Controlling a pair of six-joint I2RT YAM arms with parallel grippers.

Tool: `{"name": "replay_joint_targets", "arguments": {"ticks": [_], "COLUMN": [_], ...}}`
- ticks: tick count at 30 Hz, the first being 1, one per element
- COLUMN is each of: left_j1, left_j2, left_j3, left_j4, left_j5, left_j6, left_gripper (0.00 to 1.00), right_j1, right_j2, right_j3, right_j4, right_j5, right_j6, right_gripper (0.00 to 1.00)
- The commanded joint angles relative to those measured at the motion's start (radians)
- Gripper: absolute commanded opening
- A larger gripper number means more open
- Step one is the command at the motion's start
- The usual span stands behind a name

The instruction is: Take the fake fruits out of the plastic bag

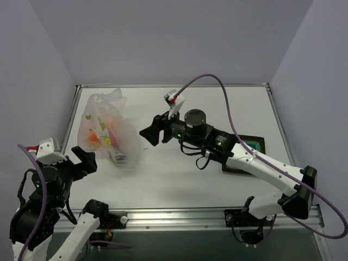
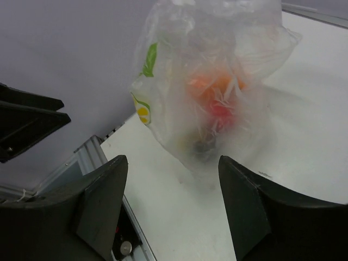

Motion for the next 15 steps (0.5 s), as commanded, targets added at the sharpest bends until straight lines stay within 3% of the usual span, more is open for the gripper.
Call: {"name": "replay_joint_targets", "arguments": {"ticks": [1,4,5,15], "left_j1": [-0.002,-0.002,-0.002,-0.002], "left_j2": [-0.017,-0.04,-0.044,-0.07], "left_j3": [-0.004,-0.019,-0.025,-0.188], "left_j4": [0.013,0.028,0.034,0.103], "left_j5": [-0.024,-0.024,-0.024,-0.17], "left_j6": [-0.004,-0.001,0.002,-0.08], "left_gripper": [0.94,0.94,0.94,0.94], "right_j1": [0.046,0.074,0.082,0.137], "right_j2": [0.088,0.183,0.207,0.528], "right_j3": [0.146,0.264,0.295,0.609], "right_j4": [0.033,0.033,0.035,0.023], "right_j5": [0.065,0.06,0.056,0.072], "right_j6": [-0.036,-0.045,-0.048,-0.11], "right_gripper": [0.63,0.56,0.48,0.51]}}
